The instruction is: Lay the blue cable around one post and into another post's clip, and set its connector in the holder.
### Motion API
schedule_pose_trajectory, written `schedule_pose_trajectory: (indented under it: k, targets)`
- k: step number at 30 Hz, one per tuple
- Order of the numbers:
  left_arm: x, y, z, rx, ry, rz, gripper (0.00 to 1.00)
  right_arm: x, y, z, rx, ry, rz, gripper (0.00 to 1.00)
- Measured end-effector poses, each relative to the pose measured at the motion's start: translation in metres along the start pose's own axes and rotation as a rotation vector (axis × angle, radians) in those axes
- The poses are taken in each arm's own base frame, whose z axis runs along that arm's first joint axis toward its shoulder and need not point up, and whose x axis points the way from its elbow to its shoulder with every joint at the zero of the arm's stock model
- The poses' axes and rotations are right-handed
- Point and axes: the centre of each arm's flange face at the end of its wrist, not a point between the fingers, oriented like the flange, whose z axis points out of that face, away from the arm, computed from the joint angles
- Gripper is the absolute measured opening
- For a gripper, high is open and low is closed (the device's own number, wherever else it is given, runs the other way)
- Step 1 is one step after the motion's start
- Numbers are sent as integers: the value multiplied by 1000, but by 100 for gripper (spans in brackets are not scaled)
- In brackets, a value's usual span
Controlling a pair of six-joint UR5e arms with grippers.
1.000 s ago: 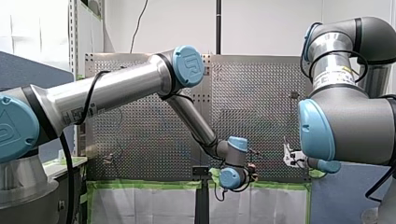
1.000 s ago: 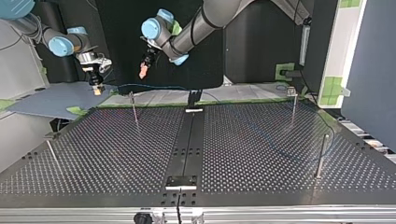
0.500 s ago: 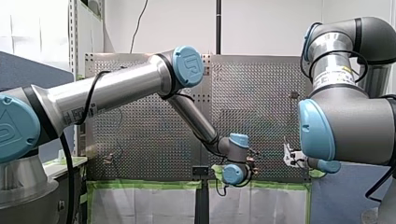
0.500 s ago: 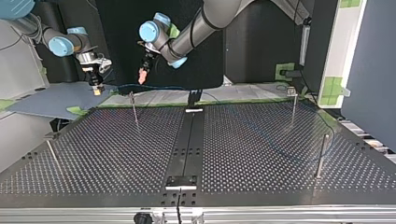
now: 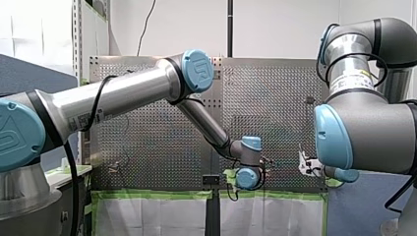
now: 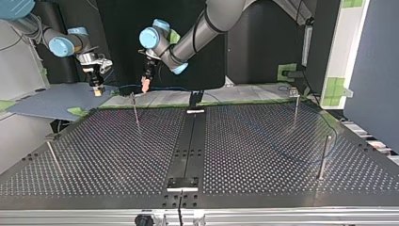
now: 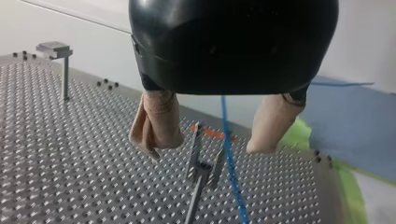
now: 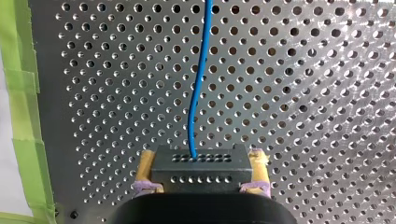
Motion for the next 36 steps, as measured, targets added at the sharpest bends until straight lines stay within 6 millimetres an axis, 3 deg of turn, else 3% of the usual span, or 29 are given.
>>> schedule_pose_trajectory:
  k: [7,16,24,32,33,34,35,36]
  targets:
    - [-9,8,15,-21,-17,-7,100,0,1,0,0,-2,1,0]
    - [13,22,29,-41,26,10,100,0,5,-2,-7,-4,14,0]
    - [-4,15,50,-29,-24,-16,100,0,12,-3,-19,-2,31,0]
    - [-9,13,56,-20,-66,-27,100,0,14,-3,-21,-2,41,0]
    - [-9,13,56,-20,-69,-29,68,0,14,-3,-22,-1,42,0]
    - [-9,14,56,-20,-71,-30,51,1,15,-2,-23,-1,42,0]
    - [-9,15,57,-21,-73,-32,51,2,16,-1,-27,-1,42,0]
    - [-9,17,58,-22,-77,-37,42,3,17,0,-31,-1,42,0]
